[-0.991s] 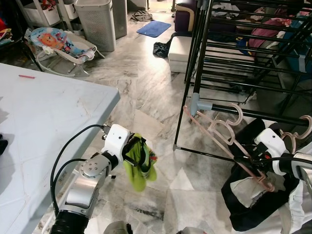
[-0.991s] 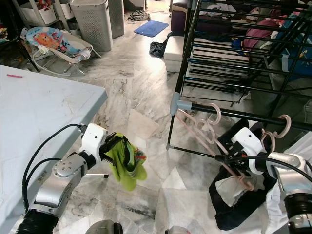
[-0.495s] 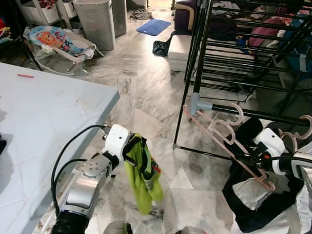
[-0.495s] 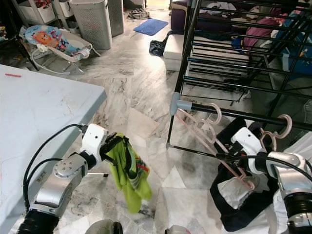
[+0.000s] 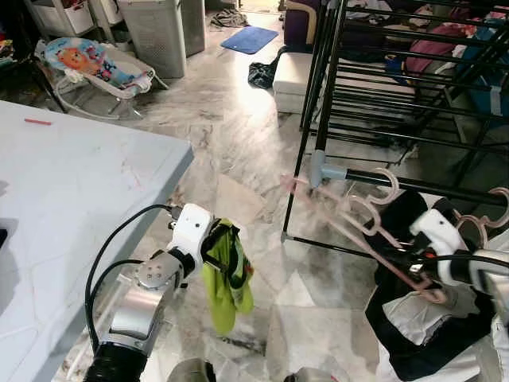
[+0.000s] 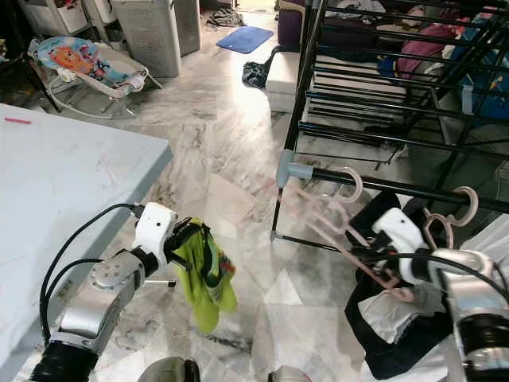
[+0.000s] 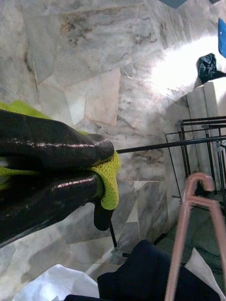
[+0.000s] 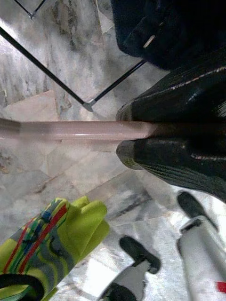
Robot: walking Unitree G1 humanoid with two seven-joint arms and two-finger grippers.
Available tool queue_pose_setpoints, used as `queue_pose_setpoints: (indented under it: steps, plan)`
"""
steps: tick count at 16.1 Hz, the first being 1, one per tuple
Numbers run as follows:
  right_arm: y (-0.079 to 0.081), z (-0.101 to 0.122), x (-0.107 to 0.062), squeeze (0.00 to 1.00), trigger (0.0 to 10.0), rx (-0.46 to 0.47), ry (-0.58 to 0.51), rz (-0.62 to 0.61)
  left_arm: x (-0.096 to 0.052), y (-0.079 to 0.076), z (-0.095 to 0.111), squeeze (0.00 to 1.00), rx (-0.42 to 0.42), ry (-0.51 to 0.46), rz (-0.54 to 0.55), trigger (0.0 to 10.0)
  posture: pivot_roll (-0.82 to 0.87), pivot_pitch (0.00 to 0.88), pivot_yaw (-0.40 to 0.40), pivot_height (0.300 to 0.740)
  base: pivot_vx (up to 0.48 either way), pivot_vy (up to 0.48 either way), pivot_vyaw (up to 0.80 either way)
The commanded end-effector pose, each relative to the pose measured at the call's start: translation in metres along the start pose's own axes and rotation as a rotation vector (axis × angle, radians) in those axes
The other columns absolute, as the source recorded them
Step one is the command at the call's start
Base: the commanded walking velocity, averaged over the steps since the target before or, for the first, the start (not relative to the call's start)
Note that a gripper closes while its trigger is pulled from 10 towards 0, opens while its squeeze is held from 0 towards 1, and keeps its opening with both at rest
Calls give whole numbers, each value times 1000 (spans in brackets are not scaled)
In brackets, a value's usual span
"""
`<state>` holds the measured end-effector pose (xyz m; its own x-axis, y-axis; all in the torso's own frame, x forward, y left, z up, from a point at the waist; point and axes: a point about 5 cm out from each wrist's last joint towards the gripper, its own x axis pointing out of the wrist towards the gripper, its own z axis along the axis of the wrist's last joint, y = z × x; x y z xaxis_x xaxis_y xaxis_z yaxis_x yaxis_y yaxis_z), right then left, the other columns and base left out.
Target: Hang hanger
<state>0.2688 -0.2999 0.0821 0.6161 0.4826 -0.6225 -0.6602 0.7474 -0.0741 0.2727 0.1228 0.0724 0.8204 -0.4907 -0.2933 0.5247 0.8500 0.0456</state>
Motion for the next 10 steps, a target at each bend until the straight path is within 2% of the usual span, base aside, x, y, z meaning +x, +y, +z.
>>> queue_pose_setpoints:
  steps: [1,3,6,7,8,9,10]
  plan:
    - [-1,10,3,0,0,-15,-26,-6,3,5,9,0,20,-31,14,10000,-78,36,9,740,0,0,0]
    - [0,16,13,0,0,-5,-53,-35,7,7,12,0,29,-39,17,10000,-76,19,14,740,0,0,0]
    - [1,31,30,0,0,73,-144,-159,14,11,18,0,42,-57,23,10000,-69,0,27,740,0,0,0]
    - [1,37,35,0,0,121,-211,-297,16,12,18,0,44,-60,28,10000,-67,0,29,740,0,0,0]
    - [5,39,38,0,0,212,-275,-396,17,12,19,0,41,-68,34,10000,-58,0,21,740,0,0,0]
    - [13,40,40,0,0,295,-330,-440,19,12,21,0,38,-78,41,10000,-52,0,14,740,0,0,0]
    - [20,40,42,0,0,328,-356,-461,20,12,22,0,42,-85,49,10000,-51,0,11,740,0,0,0]
